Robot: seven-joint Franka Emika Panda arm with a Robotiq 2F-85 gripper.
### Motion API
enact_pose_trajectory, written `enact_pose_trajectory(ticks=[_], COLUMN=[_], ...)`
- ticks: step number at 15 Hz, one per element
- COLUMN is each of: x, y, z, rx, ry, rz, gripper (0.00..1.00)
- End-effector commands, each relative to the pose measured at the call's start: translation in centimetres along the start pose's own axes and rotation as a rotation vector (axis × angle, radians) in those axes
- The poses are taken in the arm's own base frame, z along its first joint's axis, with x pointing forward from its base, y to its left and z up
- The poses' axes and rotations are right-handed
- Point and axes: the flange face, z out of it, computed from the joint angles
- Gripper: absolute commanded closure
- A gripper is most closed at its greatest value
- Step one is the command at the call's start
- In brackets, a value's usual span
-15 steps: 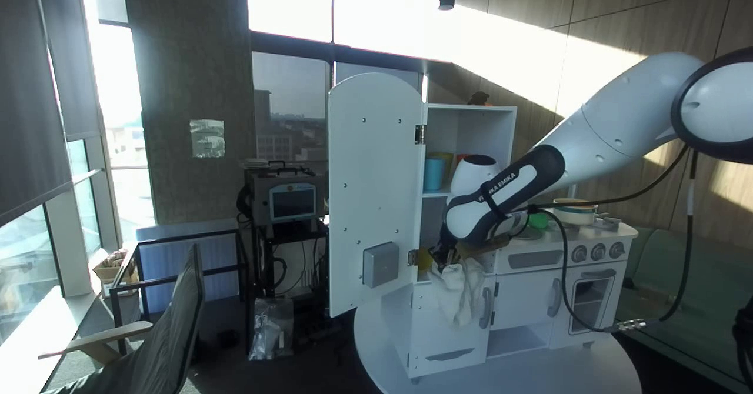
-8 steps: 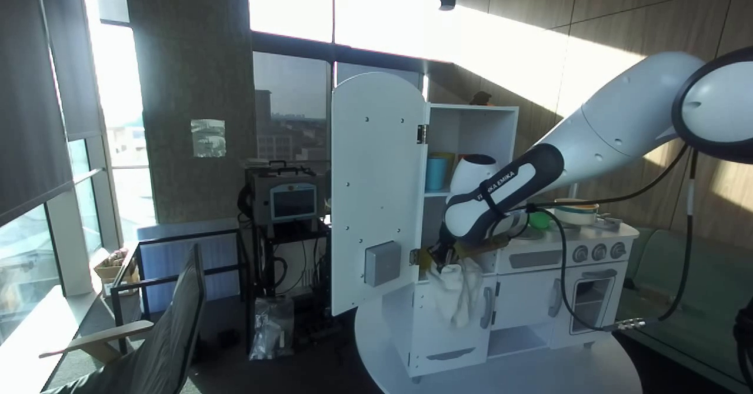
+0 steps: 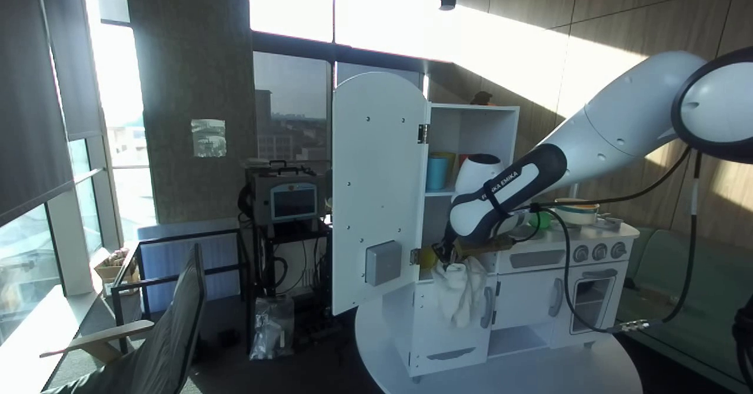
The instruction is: Use the white towel to clean the side and bottom of the top cabinet
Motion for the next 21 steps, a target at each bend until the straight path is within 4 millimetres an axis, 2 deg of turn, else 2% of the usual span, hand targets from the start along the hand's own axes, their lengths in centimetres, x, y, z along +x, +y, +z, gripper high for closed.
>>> enact_pose_trajectory(ticks=[1,4,7,10,13,15,17,19,21], x=[1.2,-0.3,-2.3,-2.5,-3.7,-6.0,-7.8,-8.7,-8.6], y=[3.4,4.1,3.9,4.7,6.3,7.9,9.6,11.3,13.8], z=[-6.7,-7.0,-7.7,-13.7,-20.1,-23.3,-27.4,-30.5,-32.7], rx=[-0.028,-0.04,-0.03,-0.036,-0.088,-0.175,-0.23,-0.255,-0.257], ry=[0.124,0.134,0.097,0.181,0.158,0.072,0.014,-0.014,-0.005], rz=[0.101,0.154,0.112,0.108,0.163,0.202,0.28,0.358,0.428], gripper=[0.95,0.95,0.95,0.96,0.97,0.98,0.98,0.98,0.98])
